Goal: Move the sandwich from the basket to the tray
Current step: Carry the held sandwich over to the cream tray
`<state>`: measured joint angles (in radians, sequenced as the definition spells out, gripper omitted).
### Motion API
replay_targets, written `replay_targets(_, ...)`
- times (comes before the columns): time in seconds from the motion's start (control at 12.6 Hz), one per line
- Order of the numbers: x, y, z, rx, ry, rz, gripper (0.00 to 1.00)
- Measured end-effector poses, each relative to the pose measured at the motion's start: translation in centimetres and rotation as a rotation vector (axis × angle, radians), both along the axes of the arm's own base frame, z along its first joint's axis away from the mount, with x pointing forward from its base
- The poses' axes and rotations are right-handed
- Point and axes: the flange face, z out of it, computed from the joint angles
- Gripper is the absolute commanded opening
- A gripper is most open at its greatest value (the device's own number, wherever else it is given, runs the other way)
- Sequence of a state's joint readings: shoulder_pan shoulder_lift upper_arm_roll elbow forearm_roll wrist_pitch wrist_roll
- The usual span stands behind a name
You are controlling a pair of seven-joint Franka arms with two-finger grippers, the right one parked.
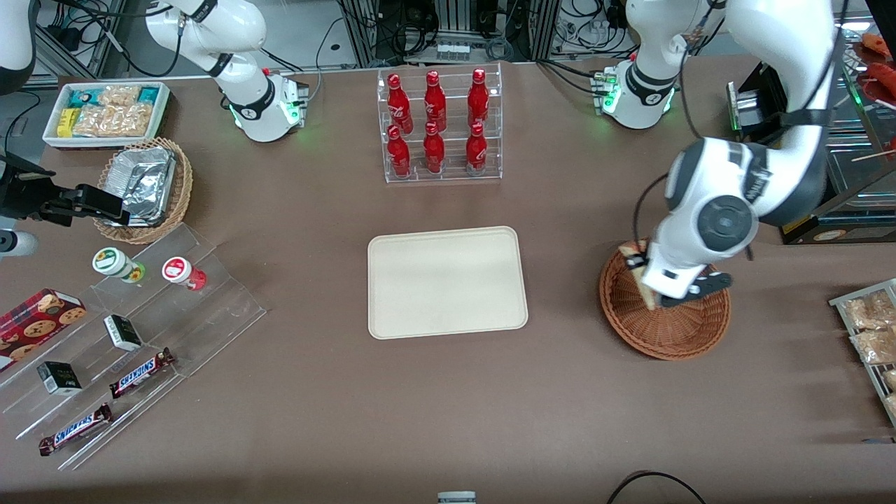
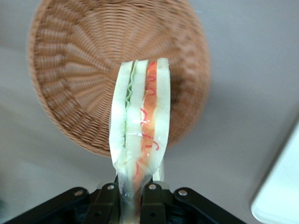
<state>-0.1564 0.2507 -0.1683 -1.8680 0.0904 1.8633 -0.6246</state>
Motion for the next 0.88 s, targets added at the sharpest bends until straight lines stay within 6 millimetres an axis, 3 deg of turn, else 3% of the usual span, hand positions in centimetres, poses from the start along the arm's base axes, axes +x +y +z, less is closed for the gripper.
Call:
replay_targets(0.24, -1.6, -7.5, -0.9, -0.043, 0.019, -0.100, 0.00)
replay_targets(0.56, -3.7, -19.5, -3.8, -0.091, 0.045, -0.211, 0.00)
replay_targets(0.88, -4.3, -28.0, -6.1, -0.115, 0.022, -0.195, 0.00)
